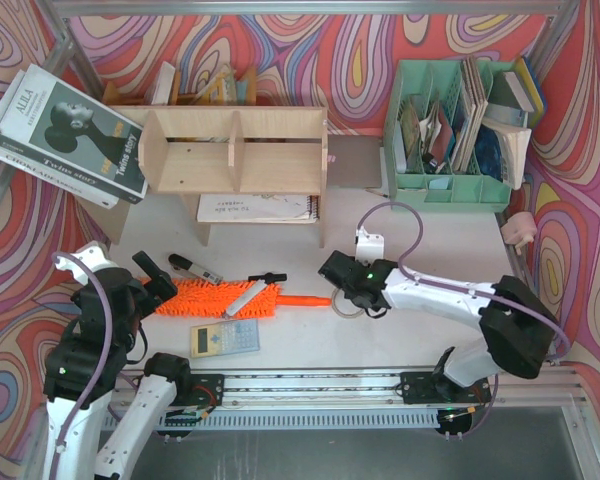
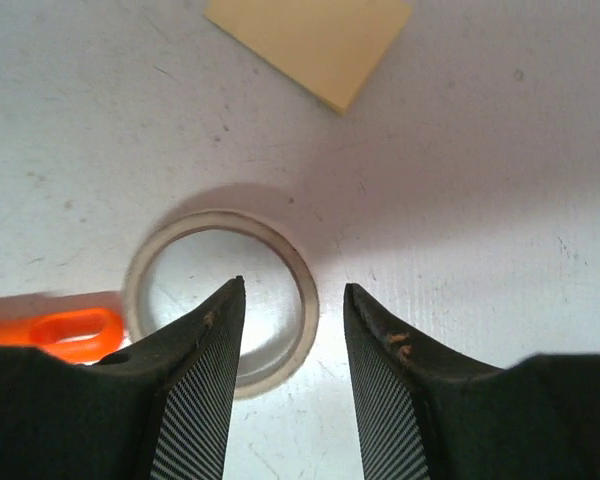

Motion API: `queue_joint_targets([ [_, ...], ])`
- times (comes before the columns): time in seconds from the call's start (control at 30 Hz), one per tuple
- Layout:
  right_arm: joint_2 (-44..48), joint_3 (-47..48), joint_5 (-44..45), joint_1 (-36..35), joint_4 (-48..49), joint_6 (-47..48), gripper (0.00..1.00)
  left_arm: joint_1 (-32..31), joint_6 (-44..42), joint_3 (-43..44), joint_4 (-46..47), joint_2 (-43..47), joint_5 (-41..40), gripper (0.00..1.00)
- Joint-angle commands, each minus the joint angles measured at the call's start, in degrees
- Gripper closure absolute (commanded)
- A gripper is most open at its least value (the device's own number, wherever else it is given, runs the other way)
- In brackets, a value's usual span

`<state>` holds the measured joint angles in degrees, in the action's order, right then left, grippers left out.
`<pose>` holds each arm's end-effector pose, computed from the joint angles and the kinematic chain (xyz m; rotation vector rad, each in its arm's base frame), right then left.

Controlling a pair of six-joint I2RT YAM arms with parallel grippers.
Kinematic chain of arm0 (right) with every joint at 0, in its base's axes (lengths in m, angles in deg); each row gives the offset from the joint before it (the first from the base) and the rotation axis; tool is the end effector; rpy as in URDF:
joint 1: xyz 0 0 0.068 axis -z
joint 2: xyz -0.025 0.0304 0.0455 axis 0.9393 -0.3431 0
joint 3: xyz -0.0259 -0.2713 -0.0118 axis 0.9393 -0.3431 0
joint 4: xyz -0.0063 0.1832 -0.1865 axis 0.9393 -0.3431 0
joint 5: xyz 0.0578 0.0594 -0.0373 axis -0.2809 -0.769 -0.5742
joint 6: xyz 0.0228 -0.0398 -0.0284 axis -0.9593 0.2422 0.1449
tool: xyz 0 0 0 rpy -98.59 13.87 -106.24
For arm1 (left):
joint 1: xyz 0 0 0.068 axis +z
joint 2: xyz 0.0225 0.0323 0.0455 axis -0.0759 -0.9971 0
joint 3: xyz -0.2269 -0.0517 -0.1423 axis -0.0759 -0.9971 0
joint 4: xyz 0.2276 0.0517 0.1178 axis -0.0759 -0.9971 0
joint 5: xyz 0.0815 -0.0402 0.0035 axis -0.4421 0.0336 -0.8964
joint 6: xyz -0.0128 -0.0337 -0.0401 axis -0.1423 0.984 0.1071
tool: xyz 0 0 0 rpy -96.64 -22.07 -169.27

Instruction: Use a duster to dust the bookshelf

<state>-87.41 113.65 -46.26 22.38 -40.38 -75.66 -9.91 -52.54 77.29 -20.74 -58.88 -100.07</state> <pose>0.1955 0.1845 0.1874 0.2796 2.4508 -0.1157 0.0532 0.0015 0.3614 -0.5951 1.9360 -0.0969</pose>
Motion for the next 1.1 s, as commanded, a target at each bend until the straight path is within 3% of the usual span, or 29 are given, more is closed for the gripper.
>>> queue_joint_targets([
  [0.0,4.65,1.84,-0.78,-0.85,3.04,5.19,0.53,-0.24,-0.21,-0.67,0.42,0.11,-1.03,0.02],
  [0.13,4.31,5.13,-1.46,-5.72,4.71,5.87,0.49,-0.24,-0.26,-0.67,0.41,0.28,-1.06,0.02],
  [0.43,-6.65,17.49,-1.89,-14.56,7.01,1.33,0.45,-0.20,-0.18,-0.67,0.44,0.83,-1.09,0.02],
  [0.87,-24.03,36.61,-5.73,-18.41,5.25,1.33,0.42,-0.24,-0.01,-0.67,0.33,2.25,-1.70,0.02],
  [1.07,-29.29,40.98,-5.10,-19.07,4.25,1.92,0.43,-0.24,-0.13,-0.74,0.45,2.95,-1.54,0.02],
])
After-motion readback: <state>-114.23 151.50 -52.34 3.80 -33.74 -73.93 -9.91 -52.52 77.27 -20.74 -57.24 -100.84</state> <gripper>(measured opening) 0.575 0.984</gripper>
